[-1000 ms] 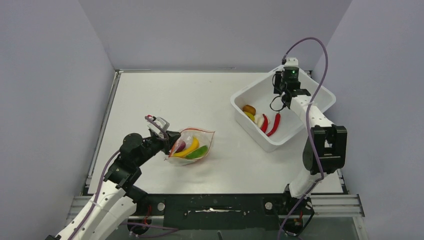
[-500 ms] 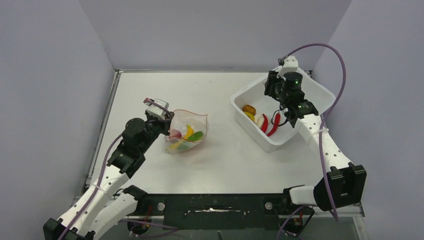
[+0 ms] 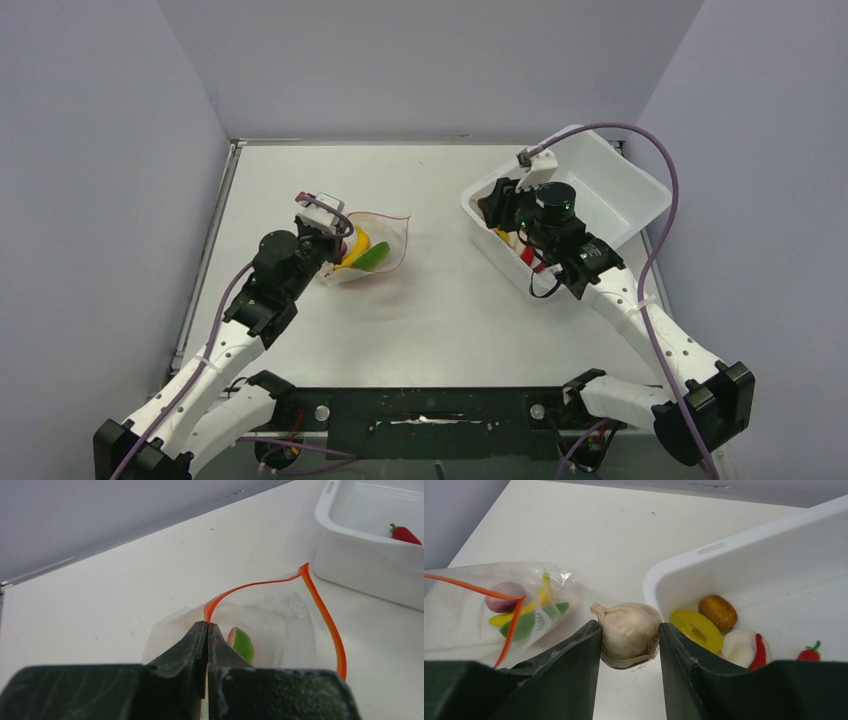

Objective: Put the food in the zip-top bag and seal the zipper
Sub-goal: Pick up the fake vegetable from the bin, then place the fake vegetable in the zipper food storage bag.

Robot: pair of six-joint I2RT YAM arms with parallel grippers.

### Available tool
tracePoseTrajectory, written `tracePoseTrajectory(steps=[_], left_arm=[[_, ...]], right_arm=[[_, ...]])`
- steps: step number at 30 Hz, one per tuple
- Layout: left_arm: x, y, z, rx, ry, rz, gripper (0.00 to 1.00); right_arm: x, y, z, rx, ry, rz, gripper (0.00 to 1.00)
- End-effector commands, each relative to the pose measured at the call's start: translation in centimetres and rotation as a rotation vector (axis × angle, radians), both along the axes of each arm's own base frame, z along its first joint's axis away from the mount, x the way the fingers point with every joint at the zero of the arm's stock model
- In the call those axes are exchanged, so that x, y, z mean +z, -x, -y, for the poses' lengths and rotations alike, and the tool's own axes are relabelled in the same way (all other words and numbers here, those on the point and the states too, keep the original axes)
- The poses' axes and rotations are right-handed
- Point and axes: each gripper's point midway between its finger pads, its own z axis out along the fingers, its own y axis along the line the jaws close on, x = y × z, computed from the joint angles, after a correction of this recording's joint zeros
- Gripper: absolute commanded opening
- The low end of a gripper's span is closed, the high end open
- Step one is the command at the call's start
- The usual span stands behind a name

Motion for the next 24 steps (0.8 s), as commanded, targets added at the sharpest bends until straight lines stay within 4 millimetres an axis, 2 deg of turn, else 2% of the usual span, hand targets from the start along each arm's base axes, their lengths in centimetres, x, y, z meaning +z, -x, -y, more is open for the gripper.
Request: tracePoseTrajectory(steps=[1,4,8,14,20,24], left_arm=[[-1.8,1.1,1.8,-0.071,0.148,-0.079,0.00],[-3.2,1.9,2.3,-0.089,0.221,-0.118,0.00],[-4.0,2.7,2.8,-0.112,0.287,-0.152,0.00],[-3.8,3.3,3.3,-0.138,0.366,-0.156,0.00],[-3.5,3.4,3.8,-0.142,0.426,-0.186,0.00],[-3.4,3.3,4.1,-0.152,0.443,-0.190,0.00]], right_arm=[[1.6,2.2,-3.4,0.104,-0.119,0.067,0.36],[1.2,3.9,-5.6,0.182,-0.158,0.082,0.36],[0.8,5.4,-7.7,0.230,-0.205,0.079,0.36],[2.0,7.8,-11.5,0.329,-0.208,0.180,0.37],[1.4,8.4,-13.5,0.385,-0.205,0.206,0.37],[-0.1,8.1,-14.9,0.418,-0.174,0.196,0.39]])
